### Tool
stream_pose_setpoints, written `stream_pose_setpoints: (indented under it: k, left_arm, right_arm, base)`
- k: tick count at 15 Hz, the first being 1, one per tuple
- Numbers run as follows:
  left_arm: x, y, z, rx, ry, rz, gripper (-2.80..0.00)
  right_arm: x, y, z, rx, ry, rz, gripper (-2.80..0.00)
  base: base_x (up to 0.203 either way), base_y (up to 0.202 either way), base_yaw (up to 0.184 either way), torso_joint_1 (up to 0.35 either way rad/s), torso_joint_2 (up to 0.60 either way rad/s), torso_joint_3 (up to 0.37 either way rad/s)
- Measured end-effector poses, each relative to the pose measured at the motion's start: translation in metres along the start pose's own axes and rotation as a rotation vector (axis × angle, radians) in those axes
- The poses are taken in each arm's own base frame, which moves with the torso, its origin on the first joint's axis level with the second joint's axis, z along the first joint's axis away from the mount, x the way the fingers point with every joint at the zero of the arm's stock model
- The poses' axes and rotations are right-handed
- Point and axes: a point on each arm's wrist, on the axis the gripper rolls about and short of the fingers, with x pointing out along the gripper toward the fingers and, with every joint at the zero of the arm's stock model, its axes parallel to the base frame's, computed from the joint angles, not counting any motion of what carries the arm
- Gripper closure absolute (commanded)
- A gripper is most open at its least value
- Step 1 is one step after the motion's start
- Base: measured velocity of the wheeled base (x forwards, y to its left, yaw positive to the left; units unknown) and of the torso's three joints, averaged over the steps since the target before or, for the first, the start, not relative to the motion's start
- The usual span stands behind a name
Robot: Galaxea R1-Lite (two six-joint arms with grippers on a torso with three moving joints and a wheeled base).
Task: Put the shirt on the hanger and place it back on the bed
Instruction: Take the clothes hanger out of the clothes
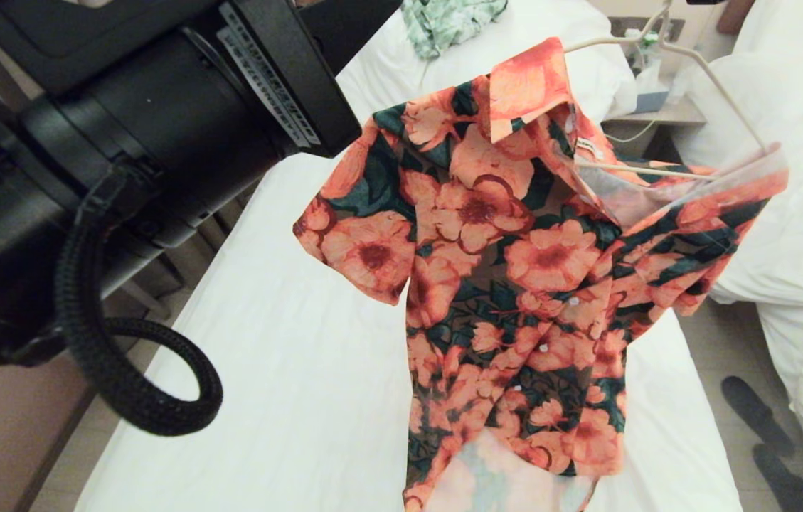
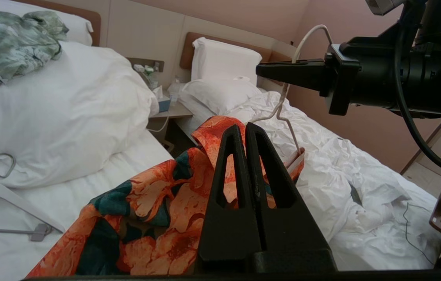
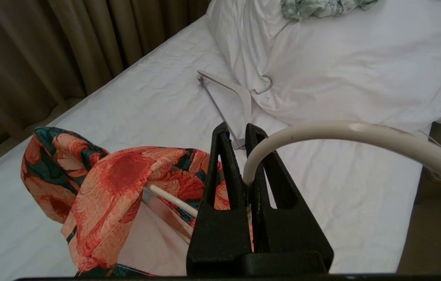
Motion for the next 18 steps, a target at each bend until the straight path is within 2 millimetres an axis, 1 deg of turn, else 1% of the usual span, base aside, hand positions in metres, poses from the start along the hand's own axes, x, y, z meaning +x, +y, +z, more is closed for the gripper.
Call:
stream_pose_setpoints:
  k: [13,18]
  left_arm:
    - [-0.0001,0.0016,0.0013,0.002,-0.004,0.004,0.00]
    - [-0.0001,0.0013,0.0013,0.001,-0.004,0.004,0.00]
  right_arm:
    - [0.0029,-0.0019,-0.0035,-0.002,0.013,-0.009,0.00]
    - [0.0020,-0.0026,-0.0018,-0.007,0.006,-0.011,0.00]
  base:
    - [0.000,0.000,0.000,0.147,-0.33,-0.186]
    - [0.000,0.000,0.000,0.106,-0.22,-0.118]
